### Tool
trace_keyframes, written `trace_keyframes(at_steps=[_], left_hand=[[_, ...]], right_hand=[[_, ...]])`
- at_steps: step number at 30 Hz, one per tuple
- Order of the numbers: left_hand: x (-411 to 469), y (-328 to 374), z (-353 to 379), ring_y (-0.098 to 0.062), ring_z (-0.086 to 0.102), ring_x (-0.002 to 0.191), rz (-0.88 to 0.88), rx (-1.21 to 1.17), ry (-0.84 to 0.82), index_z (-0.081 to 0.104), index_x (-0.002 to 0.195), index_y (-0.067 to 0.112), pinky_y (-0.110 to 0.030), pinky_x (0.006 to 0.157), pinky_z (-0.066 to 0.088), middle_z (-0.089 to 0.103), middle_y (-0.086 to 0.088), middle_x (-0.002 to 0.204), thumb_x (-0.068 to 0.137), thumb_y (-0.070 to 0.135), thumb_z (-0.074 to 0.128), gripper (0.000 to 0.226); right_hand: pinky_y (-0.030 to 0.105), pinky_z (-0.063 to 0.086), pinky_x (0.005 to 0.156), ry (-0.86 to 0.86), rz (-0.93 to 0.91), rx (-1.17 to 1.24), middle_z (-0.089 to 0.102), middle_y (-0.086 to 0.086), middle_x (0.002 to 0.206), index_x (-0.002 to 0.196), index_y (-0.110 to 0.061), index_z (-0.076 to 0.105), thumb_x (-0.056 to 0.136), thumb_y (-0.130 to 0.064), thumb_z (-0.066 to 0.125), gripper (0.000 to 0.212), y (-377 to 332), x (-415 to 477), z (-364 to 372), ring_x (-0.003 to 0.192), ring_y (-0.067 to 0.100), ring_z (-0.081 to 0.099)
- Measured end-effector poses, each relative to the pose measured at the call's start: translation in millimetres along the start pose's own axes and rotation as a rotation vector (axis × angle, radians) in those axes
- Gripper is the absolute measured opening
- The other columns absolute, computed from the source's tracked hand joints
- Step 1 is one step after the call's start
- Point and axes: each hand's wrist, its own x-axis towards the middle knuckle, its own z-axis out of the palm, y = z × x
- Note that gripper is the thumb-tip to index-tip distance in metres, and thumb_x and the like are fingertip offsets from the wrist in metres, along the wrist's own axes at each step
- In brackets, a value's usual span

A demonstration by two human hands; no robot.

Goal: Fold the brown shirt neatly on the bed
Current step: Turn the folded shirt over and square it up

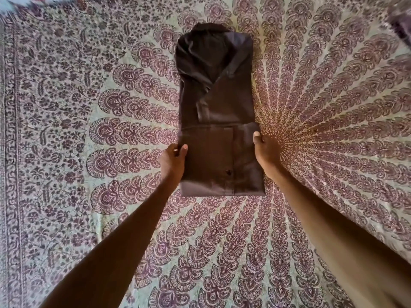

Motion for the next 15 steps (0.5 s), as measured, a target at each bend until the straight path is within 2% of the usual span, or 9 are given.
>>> trace_keyframes(at_steps=[2,3,5,7,11,13,15], left_hand=[[7.6,1.6,0.0,-0.014,0.048,0.058,0.029,-0.006,0.048,0.064,0.084,0.009,-0.012,0.043,0.029,0.056,0.002,0.066,0.096,0.029,0.055,0.025],[12.1,3.3,0.3,-0.012,0.042,0.053,0.034,-0.023,0.071,0.060,0.076,0.011,-0.013,0.040,0.027,0.050,0.004,0.060,0.096,0.028,0.055,0.027],[20.7,8.7,-0.1,-0.007,0.035,0.049,0.027,-0.075,0.104,0.053,0.069,0.015,-0.015,0.041,0.023,0.043,0.008,0.055,0.097,0.028,0.054,0.030],[32.0,11.1,2.3,-0.007,0.037,0.052,-0.011,-0.132,0.117,0.055,0.073,0.013,-0.019,0.045,0.026,0.045,0.007,0.058,0.097,0.028,0.052,0.029],[50.5,7.8,12.8,-0.020,0.050,0.065,-0.024,-0.091,0.111,0.061,0.090,0.004,-0.024,0.052,0.035,0.056,-0.007,0.071,0.100,0.025,0.047,0.027],[55.5,9.7,16.5,-0.020,0.054,0.066,-0.027,-0.053,0.139,0.059,0.100,0.004,-0.022,0.051,0.038,0.059,-0.008,0.078,0.101,0.027,0.045,0.027],[57.1,13.6,17.9,-0.019,0.056,0.066,-0.005,-0.053,0.149,0.058,0.099,0.007,-0.025,0.054,0.044,0.061,-0.006,0.079,0.099,0.033,0.048,0.028]], right_hand=[[0.032,0.020,0.058,0.065,-0.052,0.065,0.051,0.005,0.055,0.061,-0.012,0.049,0.096,-0.029,0.054,0.040,-4.4,0.7,-0.4,0.059,0.031,0.047],[0.032,0.015,0.056,0.106,-0.078,0.087,0.042,-0.004,0.050,0.057,-0.015,0.041,0.095,-0.026,0.057,0.042,-8.3,1.1,-2.3,0.052,0.024,0.038],[0.035,0.013,0.052,0.172,-0.095,0.123,0.034,-0.009,0.049,0.059,-0.014,0.040,0.095,-0.025,0.057,0.042,-16.8,7.2,-2.6,0.046,0.011,0.027],[0.030,0.017,0.047,0.218,-0.119,0.181,0.031,-0.009,0.050,0.061,-0.012,0.042,0.096,-0.026,0.055,0.040,-24.2,18.6,1.7,0.047,0.005,0.024],[0.031,0.016,0.054,0.210,-0.131,0.156,0.031,-0.009,0.050,0.060,-0.012,0.042,0.094,-0.024,0.058,0.039,-24.2,42.2,18.5,0.053,0.017,0.032],[0.033,0.020,0.056,0.197,-0.091,0.110,0.042,-0.003,0.052,0.062,-0.007,0.050,0.094,-0.029,0.059,0.039,-20.8,47.6,25.5,0.056,0.023,0.039],[0.040,0.034,0.056,0.244,-0.075,0.131,0.060,0.012,0.062,0.072,0.002,0.062,0.092,-0.030,0.061,0.037,-18.8,51.6,29.0,0.060,0.030,0.050]])
